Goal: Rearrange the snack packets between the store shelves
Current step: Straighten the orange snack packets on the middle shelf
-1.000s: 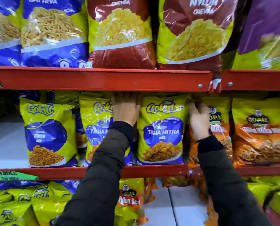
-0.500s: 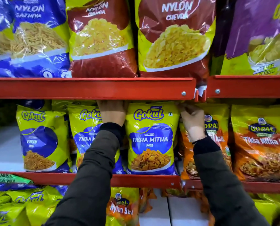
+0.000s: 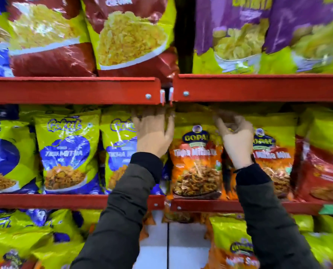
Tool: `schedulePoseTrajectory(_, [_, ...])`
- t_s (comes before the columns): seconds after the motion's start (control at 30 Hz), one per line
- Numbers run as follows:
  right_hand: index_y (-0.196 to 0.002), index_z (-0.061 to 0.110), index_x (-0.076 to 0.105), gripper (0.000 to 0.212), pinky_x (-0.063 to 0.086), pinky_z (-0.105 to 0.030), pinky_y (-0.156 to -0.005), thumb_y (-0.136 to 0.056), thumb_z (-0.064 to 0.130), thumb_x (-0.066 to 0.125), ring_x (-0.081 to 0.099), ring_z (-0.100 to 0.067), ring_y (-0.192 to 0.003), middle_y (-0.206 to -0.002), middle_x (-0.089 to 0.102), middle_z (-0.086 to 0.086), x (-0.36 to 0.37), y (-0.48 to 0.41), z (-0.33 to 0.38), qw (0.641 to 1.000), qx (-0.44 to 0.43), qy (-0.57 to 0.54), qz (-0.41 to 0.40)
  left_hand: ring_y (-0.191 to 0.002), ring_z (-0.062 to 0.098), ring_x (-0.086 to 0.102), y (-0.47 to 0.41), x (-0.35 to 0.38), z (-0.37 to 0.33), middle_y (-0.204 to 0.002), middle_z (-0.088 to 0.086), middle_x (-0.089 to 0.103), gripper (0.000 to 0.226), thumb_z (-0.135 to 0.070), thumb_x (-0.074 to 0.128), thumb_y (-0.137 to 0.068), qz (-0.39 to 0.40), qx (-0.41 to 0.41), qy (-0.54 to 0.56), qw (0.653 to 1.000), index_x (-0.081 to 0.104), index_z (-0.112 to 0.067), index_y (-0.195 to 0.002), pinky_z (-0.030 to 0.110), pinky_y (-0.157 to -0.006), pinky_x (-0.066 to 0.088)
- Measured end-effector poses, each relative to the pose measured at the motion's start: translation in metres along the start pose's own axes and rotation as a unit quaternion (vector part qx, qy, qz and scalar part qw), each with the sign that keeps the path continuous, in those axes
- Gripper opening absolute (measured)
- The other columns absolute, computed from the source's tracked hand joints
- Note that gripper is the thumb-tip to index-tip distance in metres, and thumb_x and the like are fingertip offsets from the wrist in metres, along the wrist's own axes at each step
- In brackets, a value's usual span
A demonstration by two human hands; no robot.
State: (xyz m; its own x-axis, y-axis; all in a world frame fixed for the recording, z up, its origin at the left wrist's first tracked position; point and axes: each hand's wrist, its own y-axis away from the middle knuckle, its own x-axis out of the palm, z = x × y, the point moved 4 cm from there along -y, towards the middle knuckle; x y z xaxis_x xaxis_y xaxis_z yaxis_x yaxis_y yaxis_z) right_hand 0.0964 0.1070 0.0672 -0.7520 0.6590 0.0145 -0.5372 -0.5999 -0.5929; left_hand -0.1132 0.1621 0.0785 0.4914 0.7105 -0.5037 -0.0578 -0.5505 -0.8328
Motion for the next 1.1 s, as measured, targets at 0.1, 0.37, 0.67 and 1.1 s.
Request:
schedulePoseTrajectory(0.1, [-0.099,0.017,0.072,0.017,0.056,-0.032,-0.084,-0.086,0.026,0.073,0.070,-0.018,-0.087,-0.098,0.076,-0.010,-0.046,-0.008,-0.016,1.000,0.004,0.024,-0.019,-0.123,0.043,0.052,0.010,0.021,-0.030,-0.123,0.027,0.060,0.059,-0.048,0.029,-0.092,0.004,-0.082,0.021,0.996,0.059,-0.014,-0.129,0.057,-0.112,0.024])
schedulePoseTrajectory(0.37, [-0.109,0.020,0.072,0.024,0.040,-0.023,-0.076,-0.089,0.034,0.069,0.064,-0.020,-0.091,-0.110,0.073,-0.007,-0.159,-0.020,-0.055,0.980,0.012,0.175,-0.096,-0.124,0.034,0.046,0.058,0.041,-0.139,-0.135,0.016,0.052,0.040,-0.037,0.044,-0.097,0.032,-0.067,0.135,0.988,0.054,-0.014,-0.127,0.045,-0.106,0.037])
schedulePoseTrajectory(0.67, [-0.082,0.002,0.066,0.046,0.027,-0.035,-0.058,-0.098,0.043,0.054,0.046,-0.021,-0.064,-0.069,0.060,-0.016,-0.185,-0.006,-0.090,0.978,0.182,0.098,-0.040,-0.070,0.033,0.063,0.063,0.076,-0.160,-0.073,0.015,0.064,0.057,-0.050,0.039,-0.098,0.147,-0.152,0.125,0.969,0.066,-0.004,-0.077,0.033,-0.060,0.043])
schedulePoseTrajectory(1.1, [-0.065,0.026,0.038,0.039,0.037,-0.028,-0.060,-0.103,0.027,0.047,0.051,0.005,-0.038,-0.029,0.045,0.026,-0.171,-0.068,-0.099,0.960,0.271,0.043,-0.045,-0.043,0.007,0.064,0.016,0.080,-0.138,-0.061,0.014,0.063,0.031,-0.016,0.048,-0.099,0.148,-0.301,0.318,0.887,0.069,-0.006,-0.078,0.031,-0.055,0.058])
